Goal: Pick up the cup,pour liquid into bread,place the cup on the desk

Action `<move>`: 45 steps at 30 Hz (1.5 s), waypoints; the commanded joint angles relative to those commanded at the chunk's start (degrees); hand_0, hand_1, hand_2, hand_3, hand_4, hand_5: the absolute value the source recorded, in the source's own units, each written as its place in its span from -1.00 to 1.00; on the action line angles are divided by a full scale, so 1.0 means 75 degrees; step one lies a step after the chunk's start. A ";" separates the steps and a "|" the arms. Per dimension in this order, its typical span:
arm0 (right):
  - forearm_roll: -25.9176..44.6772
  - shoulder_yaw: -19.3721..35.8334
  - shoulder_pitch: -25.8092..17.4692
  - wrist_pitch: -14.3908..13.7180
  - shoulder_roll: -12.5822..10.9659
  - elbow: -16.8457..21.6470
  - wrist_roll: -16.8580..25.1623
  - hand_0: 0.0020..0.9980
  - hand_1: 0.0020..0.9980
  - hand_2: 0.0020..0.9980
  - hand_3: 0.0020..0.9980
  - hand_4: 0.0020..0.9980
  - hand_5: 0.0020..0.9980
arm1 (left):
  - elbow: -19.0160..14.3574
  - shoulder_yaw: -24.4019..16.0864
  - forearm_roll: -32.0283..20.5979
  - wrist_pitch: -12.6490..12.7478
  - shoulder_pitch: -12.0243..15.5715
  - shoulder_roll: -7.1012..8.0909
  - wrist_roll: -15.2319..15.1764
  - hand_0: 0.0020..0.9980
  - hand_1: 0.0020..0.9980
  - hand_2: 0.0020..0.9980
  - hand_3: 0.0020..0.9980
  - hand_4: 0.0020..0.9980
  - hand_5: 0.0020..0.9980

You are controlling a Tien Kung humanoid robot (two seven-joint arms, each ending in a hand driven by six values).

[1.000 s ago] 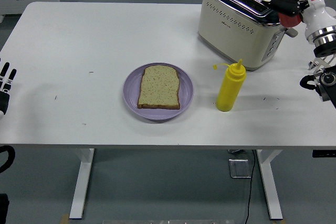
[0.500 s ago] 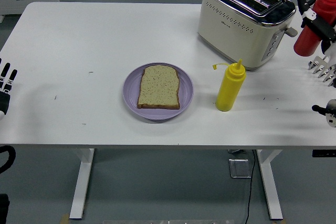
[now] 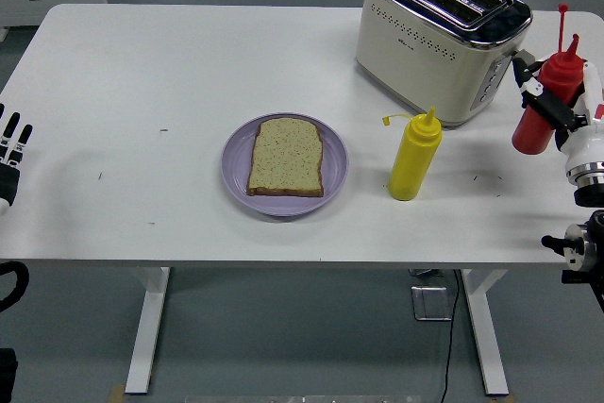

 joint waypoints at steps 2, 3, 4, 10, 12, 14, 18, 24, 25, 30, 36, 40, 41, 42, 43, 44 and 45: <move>0.0042 -0.0095 -0.0013 -0.0033 0.0028 -0.0096 0.0054 -0.70 -0.64 -0.37 -0.28 0.50 -0.45 | -0.0001 0.0005 0.0003 0.0000 0.0001 0.0000 0.0000 0.56 0.46 0.45 0.32 0.04 0.87; 0.0077 -0.0146 -0.0013 -0.0048 0.0039 -0.0153 0.0088 -0.70 -0.64 -0.37 -0.28 0.50 -0.45 | -0.0001 0.0007 0.0003 -0.0001 0.0002 0.0000 -0.0001 0.56 0.46 0.45 0.32 0.04 0.87; 0.0104 -0.0183 -0.0011 -0.0059 0.0045 -0.0195 0.0113 -0.70 -0.64 -0.37 -0.28 0.50 -0.45 | -0.0001 0.0009 0.0004 -0.0002 0.0003 0.0000 -0.0001 0.56 0.46 0.45 0.32 0.04 0.87; 0.0411 -0.0406 0.0037 -0.0193 0.0102 -0.0570 0.0361 -0.57 -0.55 -0.29 -0.25 0.50 -0.43 | 0.0005 0.0040 0.0004 -0.0003 0.0012 0.0000 -0.0001 0.56 0.46 0.45 0.32 0.04 0.86; 0.0490 -0.0460 0.0052 -0.0240 0.0123 -0.0662 0.0431 -0.57 -0.55 -0.29 -0.25 0.50 -0.43 | 0.0006 0.0042 0.0007 -0.0002 0.0016 0.0000 -0.0002 0.56 0.46 0.45 0.32 0.04 0.86; 0.0532 -0.0512 0.0064 -0.0307 0.0149 -0.0752 0.0486 -0.34 -0.26 -0.19 -0.17 0.50 -0.44 | 0.0004 0.0048 0.0009 -0.0001 0.0018 0.0000 -0.0003 0.56 0.46 0.45 0.32 0.04 0.86; 0.0746 -0.0568 0.0061 -0.0442 0.0193 -0.0860 0.0642 -0.34 -0.26 -0.19 -0.17 0.50 -0.44 | 0.0006 0.0055 0.0011 0.0001 0.0028 0.0000 -0.0004 0.56 0.46 0.45 0.32 0.04 0.86; 0.0917 -0.0702 0.0022 -0.0513 0.0205 -0.0880 0.0678 -0.16 -0.09 -0.12 -0.10 0.51 -0.45 | 0.0007 0.0074 0.0013 0.0002 0.0043 0.0000 -0.0003 0.56 0.46 0.45 0.32 0.04 0.86; 0.0924 -0.0715 0.0017 -0.0516 0.0206 -0.0877 0.0676 -0.16 -0.09 -0.12 -0.10 0.51 -0.45 | 0.0008 0.0075 0.0013 0.0002 0.0044 0.0000 -0.0003 0.56 0.46 0.45 0.32 0.04 0.86; 0.0940 -0.0781 -0.0059 -0.0504 0.0228 -0.0813 0.0678 -0.15 -0.08 -0.10 -0.08 0.51 -0.44 | 0.0005 0.0076 0.0011 0.0000 0.0056 0.0000 0.0000 0.56 0.46 0.45 0.32 0.04 0.86; 0.0830 -0.0724 -0.0105 -0.0608 0.0214 -0.0758 0.0699 -0.11 -0.07 -0.08 -0.03 0.51 -0.44 | 0.0005 0.0059 0.0005 0.0002 0.0037 0.0000 0.0001 0.56 0.46 0.45 0.32 0.04 0.86; 0.0758 -0.0587 -0.0148 -0.0614 0.0203 -0.0744 0.0678 0.18 0.19 0.15 0.33 0.53 -0.44 | 0.0000 0.0041 0.0004 0.0001 0.0019 0.0000 0.0001 0.56 0.46 0.45 0.32 0.04 0.86; 0.0726 -0.0555 -0.0163 -0.0586 0.0197 -0.0740 0.0663 0.18 0.19 0.15 0.33 0.53 -0.44 | 0.0000 0.0035 0.0005 0.0002 0.0016 0.0000 0.0001 0.56 0.46 0.45 0.32 0.04 0.86; 0.0686 -0.0526 -0.0182 -0.0534 0.0188 -0.0732 0.0645 0.18 0.19 0.15 0.33 0.53 -0.44 | 0.0000 0.0030 0.0005 0.0003 0.0015 0.0000 0.0000 0.56 0.46 0.45 0.32 0.04 0.86; 0.0653 -0.0504 -0.0197 -0.0490 0.0181 -0.0726 0.0631 0.18 0.19 0.15 0.33 0.53 -0.44 | 0.0000 0.0026 0.0005 0.0004 0.0014 0.0000 0.0000 0.56 0.46 0.45 0.32 0.04 0.86; 0.0602 -0.0460 -0.0228 -0.0402 0.0171 -0.0712 0.0619 0.56 0.47 0.53 0.73 0.60 -0.41 | -0.0002 0.0025 0.0006 0.0003 0.0012 0.0000 0.0000 0.56 0.46 0.45 0.32 0.04 0.86; 0.0579 -0.0439 -0.0242 -0.0361 0.0167 -0.0705 0.0614 0.56 0.47 0.53 0.73 0.60 -0.41 | -0.0002 0.0024 0.0006 0.0003 0.0012 0.0000 0.0000 0.56 0.46 0.45 0.32 0.04 0.86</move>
